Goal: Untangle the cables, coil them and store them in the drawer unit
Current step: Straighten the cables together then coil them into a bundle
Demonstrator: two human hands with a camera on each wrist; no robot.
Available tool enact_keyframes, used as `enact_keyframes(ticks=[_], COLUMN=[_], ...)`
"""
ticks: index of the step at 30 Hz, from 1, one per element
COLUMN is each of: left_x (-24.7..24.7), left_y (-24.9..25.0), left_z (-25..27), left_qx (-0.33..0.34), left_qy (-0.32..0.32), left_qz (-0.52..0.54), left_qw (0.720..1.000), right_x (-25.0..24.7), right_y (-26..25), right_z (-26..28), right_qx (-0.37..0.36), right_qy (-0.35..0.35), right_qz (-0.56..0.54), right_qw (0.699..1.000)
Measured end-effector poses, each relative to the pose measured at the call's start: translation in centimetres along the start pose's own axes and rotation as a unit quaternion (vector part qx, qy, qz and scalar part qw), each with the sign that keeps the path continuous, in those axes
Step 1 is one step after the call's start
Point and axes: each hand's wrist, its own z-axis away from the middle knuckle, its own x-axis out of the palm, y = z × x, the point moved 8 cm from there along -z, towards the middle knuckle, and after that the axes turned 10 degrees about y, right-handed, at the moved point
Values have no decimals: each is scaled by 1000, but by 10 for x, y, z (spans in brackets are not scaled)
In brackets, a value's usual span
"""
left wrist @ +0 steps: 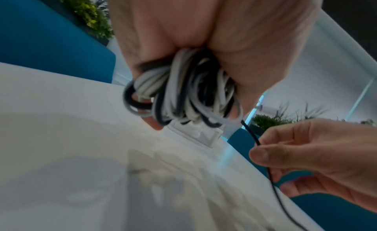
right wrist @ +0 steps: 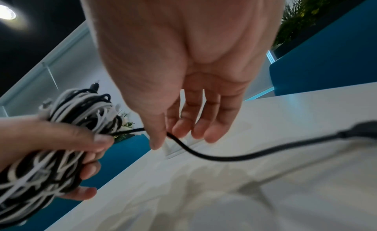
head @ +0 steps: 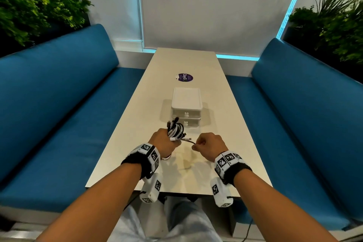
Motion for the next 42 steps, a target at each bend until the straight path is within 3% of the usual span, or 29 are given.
enact_keyframes(ticks=[5, 10, 13, 19, 25, 28, 32, 38, 42], left_x=[-8, 11, 25, 27, 13, 6, 3, 9, 24], left_y=[6, 14, 20, 17, 19, 19, 22, 22, 23], left_z=[-4, 13, 23, 15, 9, 6, 8, 13, 26], left_qx=[-4, 27, 36, 39, 26, 26, 38, 81, 106], left_qy=[19, -61, -101, -51, -11, 11, 0, -48, -128], left_qz=[117, 144, 151, 114, 54, 69, 118, 96, 62], left_qw=[993, 987, 983, 991, 998, 997, 992, 991, 984], right_x=[-6, 1, -1, 4, 30, 39, 46, 37, 32], right_y=[-3, -19, -29, -28, -10, -12, -12, -14, -14], right_z=[-1, -1, -3, 5, 14, 23, 30, 31, 28], right_qx=[-7, -20, -47, -31, 1, -37, -74, -5, 69], right_qy=[-17, -63, -47, -79, -148, -189, -181, -204, -199], right_qz=[-50, -154, -161, -204, -138, -53, -17, -144, -307], right_qw=[999, 986, 985, 975, 979, 980, 980, 968, 928])
